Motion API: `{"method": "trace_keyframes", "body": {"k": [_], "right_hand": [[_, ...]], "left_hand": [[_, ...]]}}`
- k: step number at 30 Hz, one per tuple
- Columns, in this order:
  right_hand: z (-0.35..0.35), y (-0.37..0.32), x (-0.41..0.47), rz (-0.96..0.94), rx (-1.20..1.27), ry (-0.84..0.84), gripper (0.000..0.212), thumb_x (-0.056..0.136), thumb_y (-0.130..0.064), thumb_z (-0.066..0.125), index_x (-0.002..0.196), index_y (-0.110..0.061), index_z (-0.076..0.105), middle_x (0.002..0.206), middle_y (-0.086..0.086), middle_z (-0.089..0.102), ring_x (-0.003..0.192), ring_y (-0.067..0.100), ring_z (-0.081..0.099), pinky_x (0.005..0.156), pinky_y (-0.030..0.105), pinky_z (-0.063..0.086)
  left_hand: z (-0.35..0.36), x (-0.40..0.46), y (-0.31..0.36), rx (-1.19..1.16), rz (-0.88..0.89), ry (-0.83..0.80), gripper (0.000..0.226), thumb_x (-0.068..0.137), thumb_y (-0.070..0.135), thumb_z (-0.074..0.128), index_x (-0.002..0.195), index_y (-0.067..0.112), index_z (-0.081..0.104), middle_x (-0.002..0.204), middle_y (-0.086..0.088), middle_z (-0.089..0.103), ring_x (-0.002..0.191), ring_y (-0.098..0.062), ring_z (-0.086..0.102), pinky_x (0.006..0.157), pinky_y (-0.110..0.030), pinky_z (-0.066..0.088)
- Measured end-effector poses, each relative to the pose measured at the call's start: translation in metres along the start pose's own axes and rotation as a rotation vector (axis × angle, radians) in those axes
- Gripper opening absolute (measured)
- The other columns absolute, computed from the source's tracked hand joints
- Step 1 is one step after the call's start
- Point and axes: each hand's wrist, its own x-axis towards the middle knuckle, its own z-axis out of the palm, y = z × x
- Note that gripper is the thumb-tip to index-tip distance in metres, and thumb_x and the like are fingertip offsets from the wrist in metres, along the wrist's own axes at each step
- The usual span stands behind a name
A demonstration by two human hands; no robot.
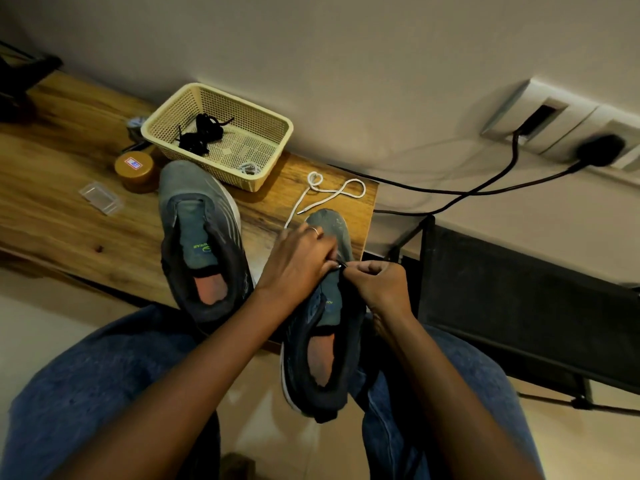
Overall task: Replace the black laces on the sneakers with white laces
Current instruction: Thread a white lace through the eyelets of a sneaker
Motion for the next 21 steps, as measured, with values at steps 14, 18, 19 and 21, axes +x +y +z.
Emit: {"method": "trace_keyframes", "body": {"k": [14, 18, 19, 21], "right_hand": [[0.001, 0.001, 0.002, -0.003, -0.022, 0.007, 0.004, 0.077, -0.006, 0.073, 0.073, -0.007, 0.073, 0.077, 0.01, 0.071, 0.071, 0.015, 0.064, 0.063, 0.027, 0.052], [-0.003, -0.003, -0.004, 0.023, 0.03, -0.045, 0.006, 0.077, -0.001, 0.071, 0.075, -0.006, 0.073, 0.073, 0.008, 0.069, 0.065, 0.012, 0.062, 0.061, 0.025, 0.053], [-0.004, -0.004, -0.005, 0.029, 0.046, -0.059, 0.009, 0.078, 0.0, 0.07, 0.073, -0.007, 0.072, 0.071, 0.007, 0.069, 0.063, 0.011, 0.062, 0.058, 0.022, 0.053], [-0.005, -0.006, -0.006, 0.042, 0.069, -0.075, 0.014, 0.079, 0.002, 0.069, 0.071, -0.009, 0.071, 0.069, 0.007, 0.068, 0.063, 0.013, 0.062, 0.057, 0.021, 0.053]], "left_hand": [[0.003, 0.0, 0.013, 0.15, -0.137, -0.067, 0.022, 0.094, 0.04, 0.048, 0.106, 0.031, 0.064, 0.117, 0.008, 0.059, 0.12, -0.017, 0.041, 0.097, -0.04, 0.024], [0.012, -0.003, 0.009, 0.141, -0.073, -0.006, 0.02, 0.096, 0.033, 0.044, 0.106, 0.028, 0.061, 0.114, 0.007, 0.057, 0.118, -0.017, 0.041, 0.097, -0.039, 0.022], [0.016, -0.005, 0.009, 0.133, -0.063, 0.031, 0.018, 0.095, 0.03, 0.047, 0.104, 0.027, 0.061, 0.111, 0.006, 0.057, 0.116, -0.017, 0.043, 0.095, -0.039, 0.024], [0.021, -0.007, 0.009, 0.119, -0.044, 0.114, 0.01, 0.089, 0.026, 0.057, 0.096, 0.023, 0.064, 0.1, 0.002, 0.06, 0.106, -0.021, 0.05, 0.089, -0.04, 0.029]]}}
